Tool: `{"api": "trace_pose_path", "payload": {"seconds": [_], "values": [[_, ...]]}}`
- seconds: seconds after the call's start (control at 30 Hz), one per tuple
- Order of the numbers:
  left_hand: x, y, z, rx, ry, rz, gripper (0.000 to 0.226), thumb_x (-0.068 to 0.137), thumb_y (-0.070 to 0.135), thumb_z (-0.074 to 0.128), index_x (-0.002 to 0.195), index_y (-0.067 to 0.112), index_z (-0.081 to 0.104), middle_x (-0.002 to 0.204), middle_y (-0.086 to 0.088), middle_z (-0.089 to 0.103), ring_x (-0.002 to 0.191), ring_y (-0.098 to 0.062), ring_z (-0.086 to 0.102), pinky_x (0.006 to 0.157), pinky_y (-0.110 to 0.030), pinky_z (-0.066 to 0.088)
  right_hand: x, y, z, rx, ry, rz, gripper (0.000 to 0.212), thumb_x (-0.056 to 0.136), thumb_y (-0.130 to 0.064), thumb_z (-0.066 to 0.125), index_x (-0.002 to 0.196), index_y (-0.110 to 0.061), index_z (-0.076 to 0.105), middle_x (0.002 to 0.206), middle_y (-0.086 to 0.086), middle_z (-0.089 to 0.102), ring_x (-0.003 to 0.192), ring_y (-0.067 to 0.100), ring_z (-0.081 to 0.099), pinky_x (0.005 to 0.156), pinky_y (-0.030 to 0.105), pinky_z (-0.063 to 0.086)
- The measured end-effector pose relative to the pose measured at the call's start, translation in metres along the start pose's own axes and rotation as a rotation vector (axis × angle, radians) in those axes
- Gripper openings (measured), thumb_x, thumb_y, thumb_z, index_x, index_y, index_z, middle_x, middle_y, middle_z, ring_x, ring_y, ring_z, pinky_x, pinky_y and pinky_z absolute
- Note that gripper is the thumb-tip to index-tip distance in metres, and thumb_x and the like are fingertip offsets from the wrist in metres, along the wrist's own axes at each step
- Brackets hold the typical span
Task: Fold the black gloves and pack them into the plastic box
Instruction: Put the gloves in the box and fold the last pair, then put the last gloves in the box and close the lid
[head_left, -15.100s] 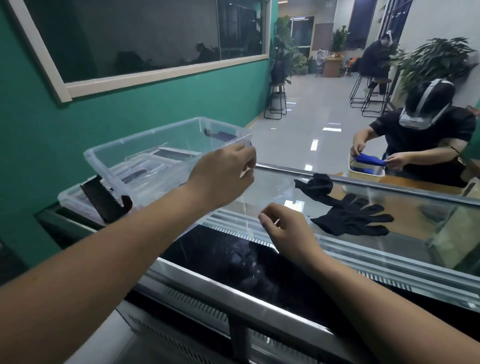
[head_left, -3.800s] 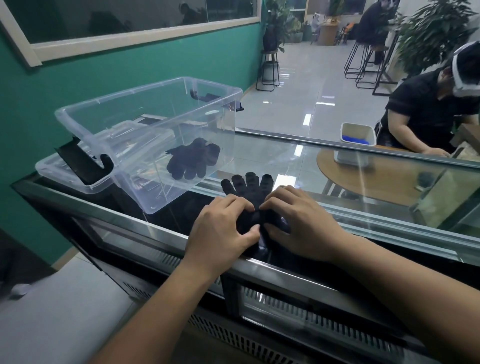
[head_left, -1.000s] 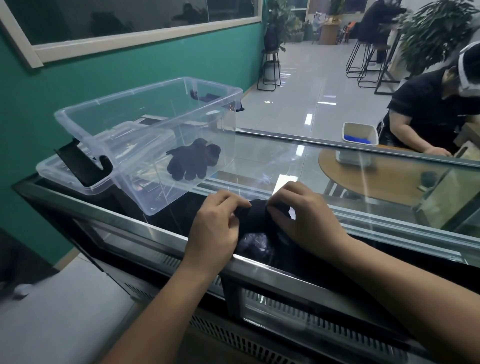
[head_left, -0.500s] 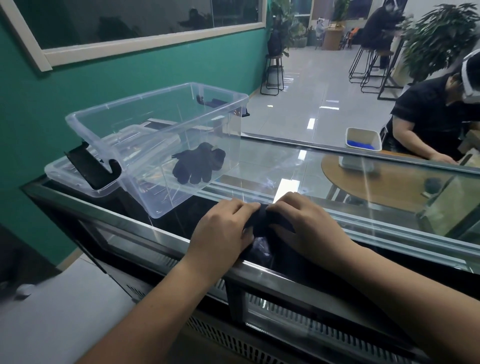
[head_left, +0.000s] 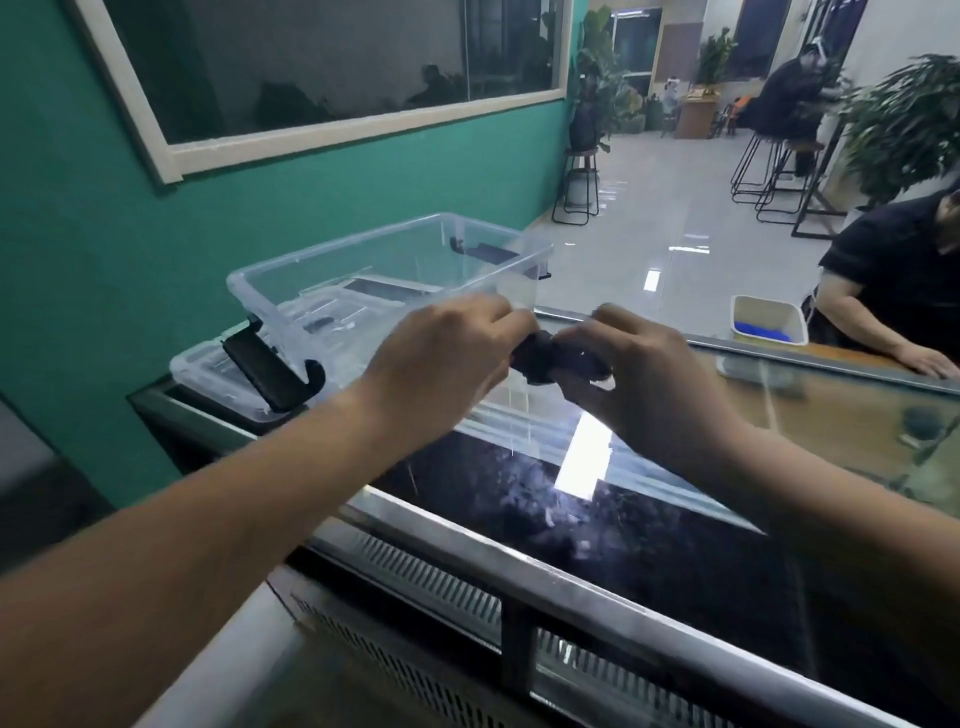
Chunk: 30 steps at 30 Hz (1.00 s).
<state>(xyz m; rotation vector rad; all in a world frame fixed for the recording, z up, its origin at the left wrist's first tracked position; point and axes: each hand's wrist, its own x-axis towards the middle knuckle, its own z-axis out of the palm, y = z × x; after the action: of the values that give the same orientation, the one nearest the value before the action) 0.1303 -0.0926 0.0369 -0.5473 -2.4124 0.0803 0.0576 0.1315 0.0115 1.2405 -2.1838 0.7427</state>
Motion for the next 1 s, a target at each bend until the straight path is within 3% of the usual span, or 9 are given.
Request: {"api": "trace_pose_path", "payload": {"seconds": [0.17, 0.27, 0.37, 0.47, 0.57, 0.63, 0.77, 0.9, 1.0], "values": [[0.028, -0.052, -0.047, 0.050, 0.091, -0.005, 0.025, 0.090, 0.006, 0.081, 0.115, 0.008, 0.075, 0.099, -0.016, 0.077, 0.082, -0.043, 0.074, 0.073, -0.045, 0.062, 0.078, -0.018, -0.005, 0.001, 0.108, -0.065, 0.029, 0.090, -0.033, 0.066, 0.105, -0.012, 0.080, 0.089, 0.009, 0.069, 0.068, 0.030, 0.064, 0.065, 0.043, 0.057], [0.033, -0.085, -0.054, 0.061, 0.095, -0.039, 0.024, 0.093, 0.010, 0.080, 0.116, 0.010, 0.075, 0.102, -0.014, 0.078, 0.084, -0.040, 0.074, 0.076, -0.039, 0.058, 0.115, -0.023, 0.005, -0.008, 0.097, -0.079, 0.026, 0.089, -0.029, 0.067, 0.101, -0.010, 0.081, 0.088, 0.013, 0.071, 0.069, 0.033, 0.065, 0.065, 0.047, 0.058], [0.031, -0.113, -0.050, 0.069, 0.072, -0.079, 0.022, 0.093, 0.010, 0.079, 0.115, 0.011, 0.075, 0.101, -0.012, 0.078, 0.082, -0.038, 0.073, 0.075, -0.041, 0.060, 0.141, -0.029, 0.024, 0.012, 0.058, -0.045, 0.020, 0.087, -0.024, 0.071, 0.096, -0.010, 0.082, 0.085, 0.012, 0.069, 0.067, 0.033, 0.063, 0.063, 0.044, 0.056], [0.026, -0.132, -0.042, 0.025, 0.025, -0.141, 0.019, 0.092, 0.008, 0.081, 0.110, 0.012, 0.076, 0.096, -0.008, 0.078, 0.080, -0.033, 0.073, 0.075, -0.041, 0.060, 0.157, -0.032, 0.041, 0.020, 0.003, -0.004, 0.029, 0.082, -0.033, 0.067, 0.095, -0.012, 0.082, 0.082, 0.009, 0.067, 0.069, 0.032, 0.061, 0.062, 0.038, 0.050], [0.021, -0.145, -0.033, -0.060, -0.067, -0.261, 0.018, 0.092, 0.007, 0.081, 0.107, 0.014, 0.075, 0.089, -0.003, 0.078, 0.069, -0.024, 0.073, 0.076, -0.045, 0.063, 0.168, -0.035, 0.057, -0.031, -0.083, 0.046, 0.021, 0.083, -0.029, 0.070, 0.092, -0.014, 0.080, 0.076, 0.005, 0.062, 0.073, 0.034, 0.061, 0.060, 0.034, 0.041], [0.019, -0.150, -0.029, -0.120, -0.178, -0.351, 0.022, 0.093, 0.006, 0.080, 0.112, 0.015, 0.074, 0.095, -0.003, 0.079, 0.066, -0.018, 0.073, 0.077, -0.044, 0.064, 0.172, -0.038, 0.065, -0.070, -0.162, 0.073, 0.018, 0.086, -0.031, 0.073, 0.092, -0.016, 0.079, 0.078, 0.006, 0.068, 0.076, 0.035, 0.064, 0.061, 0.035, 0.046], [0.012, -0.152, -0.029, -0.231, -0.358, -0.478, 0.038, 0.089, 0.014, 0.088, 0.123, 0.023, 0.074, 0.113, 0.002, 0.076, 0.104, -0.020, 0.074, 0.095, -0.039, 0.061, 0.174, -0.039, 0.071, -0.028, -0.187, 0.118, 0.030, 0.088, -0.049, 0.079, 0.093, -0.020, 0.080, 0.087, 0.004, 0.076, 0.080, 0.027, 0.067, 0.071, 0.034, 0.057], [0.003, -0.154, -0.036, -0.228, -0.328, -0.527, 0.030, 0.093, 0.019, 0.081, 0.122, 0.022, 0.076, 0.115, 0.002, 0.079, 0.108, -0.017, 0.073, 0.101, -0.037, 0.058, 0.172, -0.038, 0.075, -0.031, -0.149, 0.149, 0.020, 0.091, -0.042, 0.075, 0.087, -0.023, 0.079, 0.083, 0.003, 0.075, 0.080, 0.028, 0.066, 0.072, 0.033, 0.056], [-0.006, -0.160, -0.039, -0.165, -0.279, -0.573, 0.028, 0.097, 0.027, 0.076, 0.124, 0.022, 0.076, 0.128, -0.001, 0.075, 0.123, -0.022, 0.068, 0.104, -0.033, 0.051, 0.165, -0.034, 0.076, -0.051, -0.139, 0.195, 0.017, 0.090, -0.035, 0.070, 0.085, -0.020, 0.078, 0.087, 0.001, 0.076, 0.088, 0.032, 0.068, 0.079, 0.034, 0.054]]}}
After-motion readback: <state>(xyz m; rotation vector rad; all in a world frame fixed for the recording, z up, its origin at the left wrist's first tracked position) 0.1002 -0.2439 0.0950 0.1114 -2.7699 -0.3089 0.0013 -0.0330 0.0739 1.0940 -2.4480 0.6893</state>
